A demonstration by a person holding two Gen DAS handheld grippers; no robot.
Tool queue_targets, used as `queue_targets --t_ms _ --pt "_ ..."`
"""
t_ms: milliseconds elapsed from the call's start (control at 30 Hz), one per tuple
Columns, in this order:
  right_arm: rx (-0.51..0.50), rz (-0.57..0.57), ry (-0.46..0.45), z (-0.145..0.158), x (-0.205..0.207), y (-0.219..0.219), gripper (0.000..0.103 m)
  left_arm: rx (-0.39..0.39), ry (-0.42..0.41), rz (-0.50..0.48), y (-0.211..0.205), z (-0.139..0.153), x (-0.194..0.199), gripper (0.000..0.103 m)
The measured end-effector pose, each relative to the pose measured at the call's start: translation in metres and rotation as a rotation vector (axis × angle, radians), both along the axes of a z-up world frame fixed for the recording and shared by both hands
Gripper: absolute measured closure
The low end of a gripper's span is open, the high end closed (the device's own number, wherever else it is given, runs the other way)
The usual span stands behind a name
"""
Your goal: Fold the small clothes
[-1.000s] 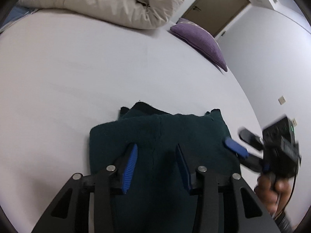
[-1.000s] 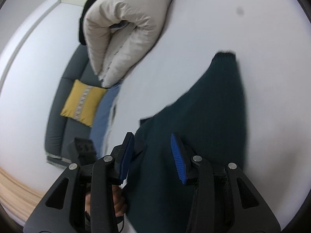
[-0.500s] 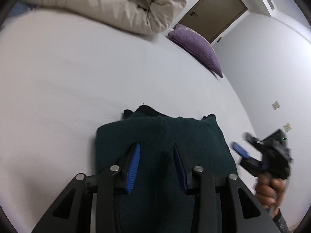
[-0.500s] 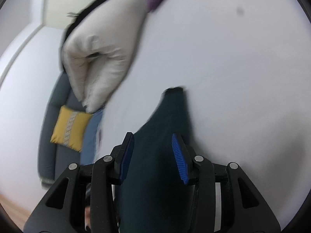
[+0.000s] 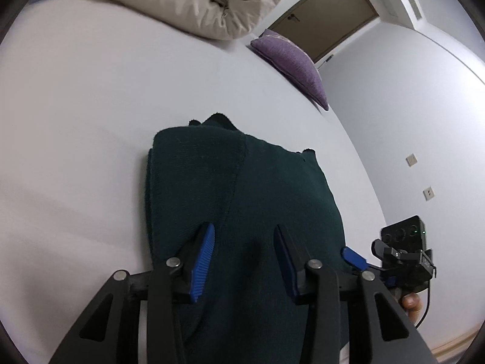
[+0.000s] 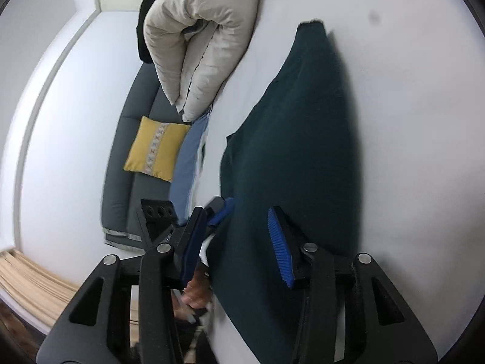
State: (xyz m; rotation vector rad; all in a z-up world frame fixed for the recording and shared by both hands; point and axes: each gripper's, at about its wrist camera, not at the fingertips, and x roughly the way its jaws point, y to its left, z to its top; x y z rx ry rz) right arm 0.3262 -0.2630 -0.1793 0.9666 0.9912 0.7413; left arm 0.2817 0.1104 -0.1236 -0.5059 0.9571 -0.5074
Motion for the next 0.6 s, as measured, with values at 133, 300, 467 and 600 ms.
queue_targets --t_ms 133,300,467,600 --pt "0.034 0.006 -0.03 0.012 -0.034 -0.008 0.045 -0.005 -0.046 0.002 0.009 0.013 -0.023 0.041" --pt "-0.041 0.084 -0.021 0.006 -0.059 0.013 0.036 -0.017 -0.013 0.015 0.021 0.005 -0.031 0.043" --pt "-0.069 0.016 -0.003 0.009 -0.088 -0.018 0.034 -0.016 -0.029 0.058 0.052 0.014 -0.052 0.041" --pt "-0.059 -0.055 -0.001 0.014 -0.098 -0.045 0.034 -0.052 0.026 0.123 0.076 0.004 -0.05 0.036"
